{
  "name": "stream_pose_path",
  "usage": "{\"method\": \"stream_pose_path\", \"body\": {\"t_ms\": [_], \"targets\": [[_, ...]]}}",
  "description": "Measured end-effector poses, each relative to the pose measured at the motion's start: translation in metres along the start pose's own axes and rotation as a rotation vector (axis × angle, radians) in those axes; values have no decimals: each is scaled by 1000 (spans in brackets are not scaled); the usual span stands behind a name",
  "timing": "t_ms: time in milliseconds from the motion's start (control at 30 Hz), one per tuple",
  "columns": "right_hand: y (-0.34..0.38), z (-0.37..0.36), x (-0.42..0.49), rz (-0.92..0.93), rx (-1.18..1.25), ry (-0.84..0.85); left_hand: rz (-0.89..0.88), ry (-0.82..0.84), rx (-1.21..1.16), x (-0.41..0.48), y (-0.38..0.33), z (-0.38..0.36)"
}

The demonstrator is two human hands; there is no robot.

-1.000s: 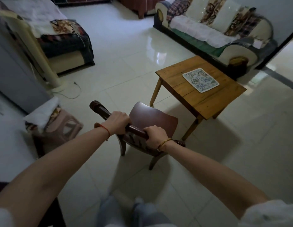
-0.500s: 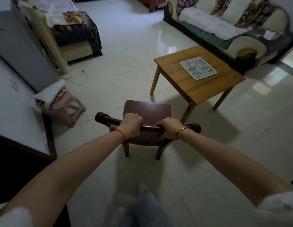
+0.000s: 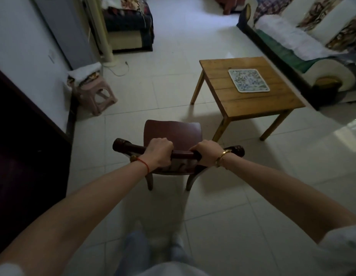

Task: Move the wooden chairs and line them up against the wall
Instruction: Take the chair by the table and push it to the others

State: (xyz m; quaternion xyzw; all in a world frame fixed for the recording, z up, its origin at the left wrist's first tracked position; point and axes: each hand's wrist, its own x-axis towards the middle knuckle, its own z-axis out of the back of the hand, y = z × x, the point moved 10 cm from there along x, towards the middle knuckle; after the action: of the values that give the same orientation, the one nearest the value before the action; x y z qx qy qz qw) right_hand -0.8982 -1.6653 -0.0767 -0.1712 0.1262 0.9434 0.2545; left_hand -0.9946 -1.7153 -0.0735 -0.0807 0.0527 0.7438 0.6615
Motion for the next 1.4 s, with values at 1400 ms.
{"method": "stream_pose_path", "body": {"t_ms": [1400], "targets": [[-85,-221,-522,199,-113,55,72,31,-131,-314,-520,-70]]}}
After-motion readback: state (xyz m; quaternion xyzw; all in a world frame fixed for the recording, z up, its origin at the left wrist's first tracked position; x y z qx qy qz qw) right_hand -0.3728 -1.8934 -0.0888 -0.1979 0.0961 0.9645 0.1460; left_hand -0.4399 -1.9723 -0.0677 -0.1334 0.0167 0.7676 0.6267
